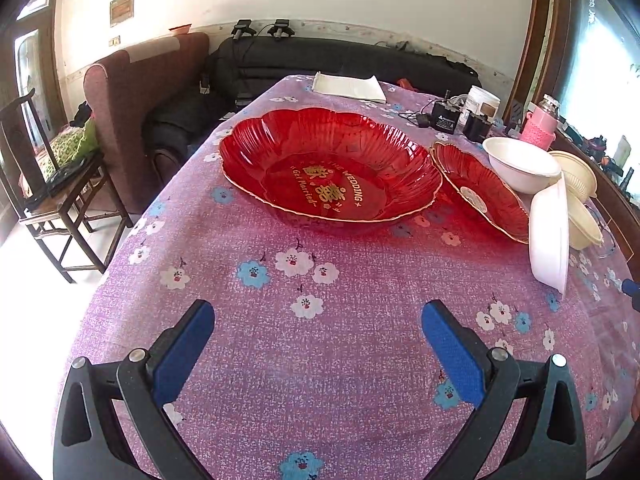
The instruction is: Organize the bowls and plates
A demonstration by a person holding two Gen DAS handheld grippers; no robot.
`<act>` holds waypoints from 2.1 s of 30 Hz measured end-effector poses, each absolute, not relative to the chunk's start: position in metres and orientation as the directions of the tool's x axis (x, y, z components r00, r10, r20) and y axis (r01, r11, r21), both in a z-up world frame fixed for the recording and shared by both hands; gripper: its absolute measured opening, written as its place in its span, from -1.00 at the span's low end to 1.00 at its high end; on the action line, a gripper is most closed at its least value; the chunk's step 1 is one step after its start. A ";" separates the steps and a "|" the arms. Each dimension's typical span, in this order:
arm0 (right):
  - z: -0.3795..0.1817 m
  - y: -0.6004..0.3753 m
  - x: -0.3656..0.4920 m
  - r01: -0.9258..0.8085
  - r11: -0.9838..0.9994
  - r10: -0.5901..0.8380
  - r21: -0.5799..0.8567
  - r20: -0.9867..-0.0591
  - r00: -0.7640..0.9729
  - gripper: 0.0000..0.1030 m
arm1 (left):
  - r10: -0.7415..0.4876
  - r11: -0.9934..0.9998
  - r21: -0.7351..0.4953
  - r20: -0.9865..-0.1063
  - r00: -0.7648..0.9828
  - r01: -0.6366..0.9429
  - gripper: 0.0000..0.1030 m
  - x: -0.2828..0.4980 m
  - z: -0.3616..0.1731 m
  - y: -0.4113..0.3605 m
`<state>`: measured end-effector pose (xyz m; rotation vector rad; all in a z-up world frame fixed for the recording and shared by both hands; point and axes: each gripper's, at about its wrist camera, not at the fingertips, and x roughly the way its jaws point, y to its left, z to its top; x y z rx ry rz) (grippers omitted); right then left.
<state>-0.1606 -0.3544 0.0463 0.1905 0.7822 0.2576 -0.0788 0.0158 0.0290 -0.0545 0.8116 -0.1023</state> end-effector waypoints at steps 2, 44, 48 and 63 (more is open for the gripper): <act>0.048 -0.349 -0.159 -0.179 0.951 0.305 0.252 -0.672 0.675 0.99 | -0.092 0.996 -0.070 -0.716 0.692 0.060 1.00 -0.080 0.030 0.014; 0.077 -0.172 0.129 -0.364 0.882 0.423 0.299 -0.841 0.336 -0.07 | -0.303 0.908 -0.414 -0.743 0.597 -0.055 -0.37 0.020 0.049 0.113; 0.067 -0.163 0.145 -0.360 0.895 0.383 0.263 -0.866 0.321 -0.15 | -0.321 0.898 -0.436 -0.740 0.591 -0.059 -0.61 0.035 0.044 0.114; 0.042 -0.143 0.150 -0.342 0.913 0.321 0.220 -0.907 0.273 -0.77 | -0.261 0.932 -0.359 -0.777 0.573 -0.061 -0.66 0.060 0.031 0.109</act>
